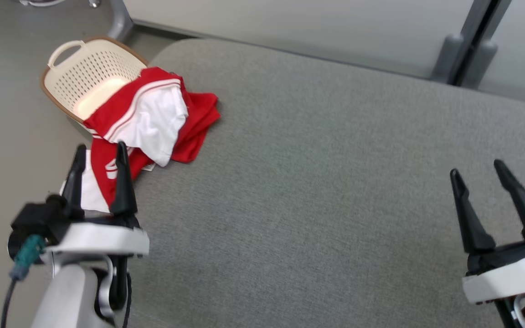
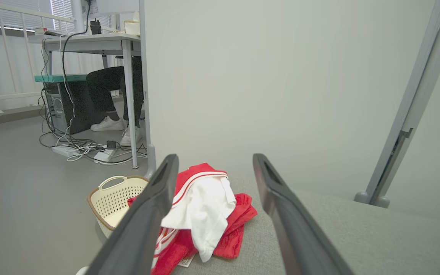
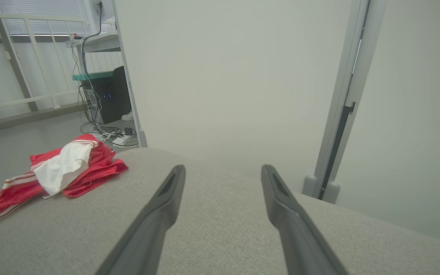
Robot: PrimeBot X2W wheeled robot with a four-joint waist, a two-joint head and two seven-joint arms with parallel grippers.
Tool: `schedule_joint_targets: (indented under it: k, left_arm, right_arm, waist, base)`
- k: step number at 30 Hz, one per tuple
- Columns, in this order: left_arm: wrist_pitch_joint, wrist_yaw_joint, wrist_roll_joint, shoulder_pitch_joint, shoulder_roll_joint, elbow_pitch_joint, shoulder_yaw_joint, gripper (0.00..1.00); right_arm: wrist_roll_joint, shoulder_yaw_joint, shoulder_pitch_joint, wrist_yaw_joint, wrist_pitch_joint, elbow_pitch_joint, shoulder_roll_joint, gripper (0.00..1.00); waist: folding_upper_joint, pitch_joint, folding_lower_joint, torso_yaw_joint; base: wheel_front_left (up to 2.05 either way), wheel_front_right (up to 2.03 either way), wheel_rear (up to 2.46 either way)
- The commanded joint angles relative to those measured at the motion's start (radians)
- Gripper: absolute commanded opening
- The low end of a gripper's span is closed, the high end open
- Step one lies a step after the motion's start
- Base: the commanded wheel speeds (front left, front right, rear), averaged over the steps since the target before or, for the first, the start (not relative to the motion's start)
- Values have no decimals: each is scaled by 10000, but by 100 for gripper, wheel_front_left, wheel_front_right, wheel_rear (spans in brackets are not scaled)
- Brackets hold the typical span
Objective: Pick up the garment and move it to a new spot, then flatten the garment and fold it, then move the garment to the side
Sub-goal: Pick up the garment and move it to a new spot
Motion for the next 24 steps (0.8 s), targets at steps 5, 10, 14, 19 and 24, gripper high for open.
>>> schedule_joint_targets:
  k: [5,10,14,19,24]
  left_arm:
    - [-10,-466,-187,-1928,-228,1135,558,100]
    - [-13,-1046,-322,-3728,-43,3880,756,100]
    - [-13,-1337,-369,-4803,221,6275,776,100]
    - [16,-1501,-625,-5724,444,8571,912,100]
    - [-6,-1544,-641,-6118,666,8923,1114,0]
  right_arm:
    - [-240,-175,-778,-4,374,-673,-432,100]
    - [-269,-128,-1266,-4,422,-865,-565,100]
    - [-206,-96,-1522,-4,201,-693,-540,100]
    - [-179,-79,-1693,-4,-74,-380,-437,100]
    - [-129,-126,-1803,-4,-281,-138,-384,100]
  waist:
    - [0,2195,0,-879]
    - [0,3268,0,-1331]
    - [0,3597,0,-1657]
    - [0,3652,0,-1885]
    - [0,3563,0,-1969]
  base:
    - [0,0,0]
    - [0,0,0]
    - [0,0,0]
    - [0,0,0]
    - [0,0,0]
